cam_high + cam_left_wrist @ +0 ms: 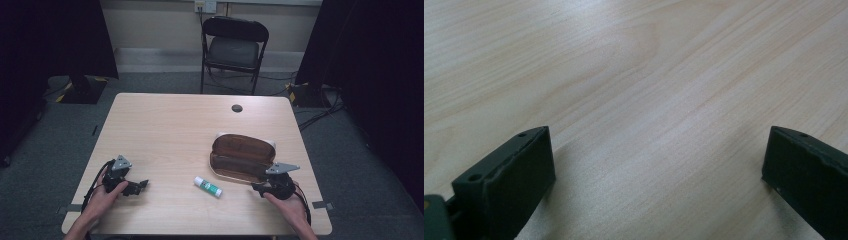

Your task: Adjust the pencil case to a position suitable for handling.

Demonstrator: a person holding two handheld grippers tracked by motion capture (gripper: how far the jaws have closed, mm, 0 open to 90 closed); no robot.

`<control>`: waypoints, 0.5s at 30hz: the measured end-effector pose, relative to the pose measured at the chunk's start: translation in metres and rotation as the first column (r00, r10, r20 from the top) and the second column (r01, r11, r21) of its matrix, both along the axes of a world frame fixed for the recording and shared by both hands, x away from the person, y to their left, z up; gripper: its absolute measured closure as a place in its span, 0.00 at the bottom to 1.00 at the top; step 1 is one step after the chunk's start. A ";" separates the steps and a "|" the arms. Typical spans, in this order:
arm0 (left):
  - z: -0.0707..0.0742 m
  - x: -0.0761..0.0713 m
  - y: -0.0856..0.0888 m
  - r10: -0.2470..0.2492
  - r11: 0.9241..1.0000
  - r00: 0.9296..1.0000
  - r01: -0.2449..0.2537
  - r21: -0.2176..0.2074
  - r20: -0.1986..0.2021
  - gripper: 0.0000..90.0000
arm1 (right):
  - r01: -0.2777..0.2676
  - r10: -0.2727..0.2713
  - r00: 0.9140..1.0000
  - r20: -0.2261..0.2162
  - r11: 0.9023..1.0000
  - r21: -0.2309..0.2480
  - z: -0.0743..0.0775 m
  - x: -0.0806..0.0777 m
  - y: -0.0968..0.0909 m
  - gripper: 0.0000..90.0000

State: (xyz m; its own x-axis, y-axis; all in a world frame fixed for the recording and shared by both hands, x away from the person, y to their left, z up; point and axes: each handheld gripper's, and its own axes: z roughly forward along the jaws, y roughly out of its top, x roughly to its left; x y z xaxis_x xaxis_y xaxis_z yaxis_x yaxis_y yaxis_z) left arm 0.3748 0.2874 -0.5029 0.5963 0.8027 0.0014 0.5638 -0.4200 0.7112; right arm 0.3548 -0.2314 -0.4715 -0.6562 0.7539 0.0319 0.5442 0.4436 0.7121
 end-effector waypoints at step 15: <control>0.000 0.000 0.000 0.000 1.000 1.000 0.000 0.000 0.000 0.00 | -0.093 0.090 0.994 0.065 0.995 0.040 0.008 0.031 0.066 0.82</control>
